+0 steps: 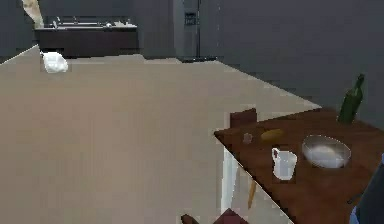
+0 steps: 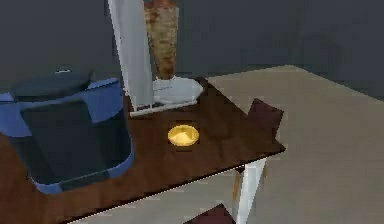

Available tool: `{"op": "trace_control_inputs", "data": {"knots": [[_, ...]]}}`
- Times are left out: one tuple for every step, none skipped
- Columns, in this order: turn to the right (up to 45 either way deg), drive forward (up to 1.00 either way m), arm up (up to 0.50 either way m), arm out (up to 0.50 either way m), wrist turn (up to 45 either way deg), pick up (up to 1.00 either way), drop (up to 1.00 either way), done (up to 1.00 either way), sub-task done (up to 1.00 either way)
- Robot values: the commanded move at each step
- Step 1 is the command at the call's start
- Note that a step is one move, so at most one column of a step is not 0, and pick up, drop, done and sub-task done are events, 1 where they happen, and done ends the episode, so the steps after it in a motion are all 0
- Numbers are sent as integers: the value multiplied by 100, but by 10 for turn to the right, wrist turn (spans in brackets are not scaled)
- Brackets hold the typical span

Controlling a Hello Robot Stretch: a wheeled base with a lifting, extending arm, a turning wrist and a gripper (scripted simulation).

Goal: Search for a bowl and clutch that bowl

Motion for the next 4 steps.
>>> {"op": "trace_control_inputs", "data": {"knots": [[-450, 0, 0, 0, 0, 0, 0, 0, 0], [150, 0, 0, 0, 0, 0, 0, 0, 0], [0, 50, 0, 0, 0, 0, 0, 0, 0], [90, 0, 0, 0, 0, 0, 0, 0, 0]]}}
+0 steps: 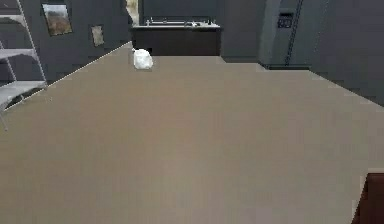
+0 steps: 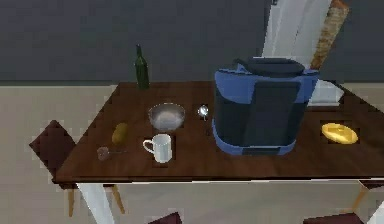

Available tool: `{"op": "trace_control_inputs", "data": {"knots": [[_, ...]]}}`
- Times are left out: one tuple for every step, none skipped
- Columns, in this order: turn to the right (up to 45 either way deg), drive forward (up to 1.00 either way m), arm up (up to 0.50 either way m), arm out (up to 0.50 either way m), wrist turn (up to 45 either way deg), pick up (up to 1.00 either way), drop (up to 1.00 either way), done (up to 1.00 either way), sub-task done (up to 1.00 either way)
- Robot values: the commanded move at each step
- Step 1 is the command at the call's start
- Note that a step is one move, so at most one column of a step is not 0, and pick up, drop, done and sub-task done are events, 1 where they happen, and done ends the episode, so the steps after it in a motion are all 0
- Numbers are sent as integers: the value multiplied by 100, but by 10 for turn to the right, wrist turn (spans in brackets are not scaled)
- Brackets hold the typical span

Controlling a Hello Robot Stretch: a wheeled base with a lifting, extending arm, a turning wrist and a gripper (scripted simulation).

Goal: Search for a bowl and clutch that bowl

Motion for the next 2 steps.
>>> {"op": "trace_control_inputs", "data": {"knots": [[0, 20, 0, 0, 0, 0, 0, 0, 0], [390, 0, 0, 0, 0, 0, 0, 0, 0]]}}
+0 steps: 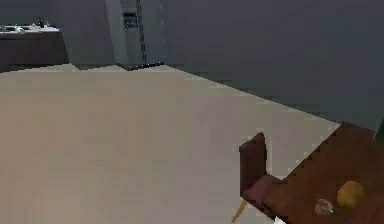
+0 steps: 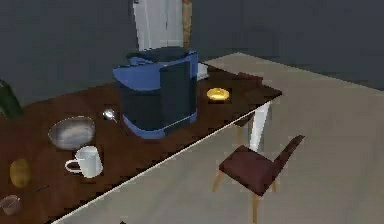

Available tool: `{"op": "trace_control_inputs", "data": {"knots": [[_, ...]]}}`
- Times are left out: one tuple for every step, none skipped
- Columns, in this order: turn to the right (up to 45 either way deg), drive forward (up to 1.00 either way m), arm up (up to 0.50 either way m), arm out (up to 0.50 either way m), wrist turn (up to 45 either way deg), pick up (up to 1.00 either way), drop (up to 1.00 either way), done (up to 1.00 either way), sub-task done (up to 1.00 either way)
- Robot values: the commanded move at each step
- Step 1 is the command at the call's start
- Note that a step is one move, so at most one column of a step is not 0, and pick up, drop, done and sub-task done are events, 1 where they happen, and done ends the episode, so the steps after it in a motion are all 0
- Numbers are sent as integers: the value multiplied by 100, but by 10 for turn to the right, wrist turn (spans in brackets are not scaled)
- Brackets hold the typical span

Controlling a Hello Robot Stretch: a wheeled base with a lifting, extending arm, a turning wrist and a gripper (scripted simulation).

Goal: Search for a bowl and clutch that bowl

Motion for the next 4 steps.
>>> {"op": "trace_control_inputs", "data": {"knots": [[0, 95, 0, 0, 0, 0, 0, 0, 0], [360, 0, 0, 0, 0, 0, 0, 0, 0], [0, 5, 0, 0, 0, 0, 0, 0, 0], [-300, 0, 0, 0, 0, 0, 0, 0, 0]]}}
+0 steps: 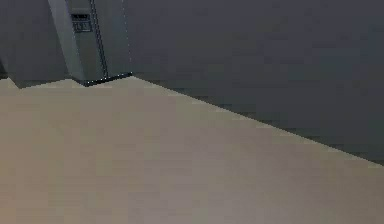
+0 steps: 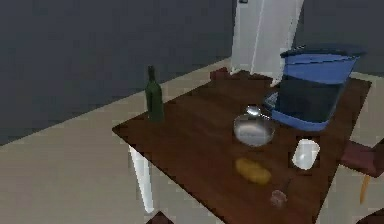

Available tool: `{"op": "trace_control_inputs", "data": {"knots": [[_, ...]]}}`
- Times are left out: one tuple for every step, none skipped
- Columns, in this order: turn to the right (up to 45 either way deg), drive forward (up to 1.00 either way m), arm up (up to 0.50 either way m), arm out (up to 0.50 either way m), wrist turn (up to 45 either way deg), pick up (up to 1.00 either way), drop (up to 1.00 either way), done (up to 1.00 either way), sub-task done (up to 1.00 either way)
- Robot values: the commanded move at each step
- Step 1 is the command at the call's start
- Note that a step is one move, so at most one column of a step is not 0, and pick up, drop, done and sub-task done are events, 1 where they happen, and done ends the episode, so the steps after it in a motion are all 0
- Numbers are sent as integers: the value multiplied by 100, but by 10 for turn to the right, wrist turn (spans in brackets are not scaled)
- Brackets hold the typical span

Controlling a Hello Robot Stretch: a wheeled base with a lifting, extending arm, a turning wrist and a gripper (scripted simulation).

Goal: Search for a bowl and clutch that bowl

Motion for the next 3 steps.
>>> {"op": "trace_control_inputs", "data": {"knots": [[0, 25, 0, 0, 0, 0, 0, 0, 0], [390, 0, 0, 0, 0, 0, 0, 0, 0], [0, 45, 0, 0, 0, 0, 0, 0, 0]]}}
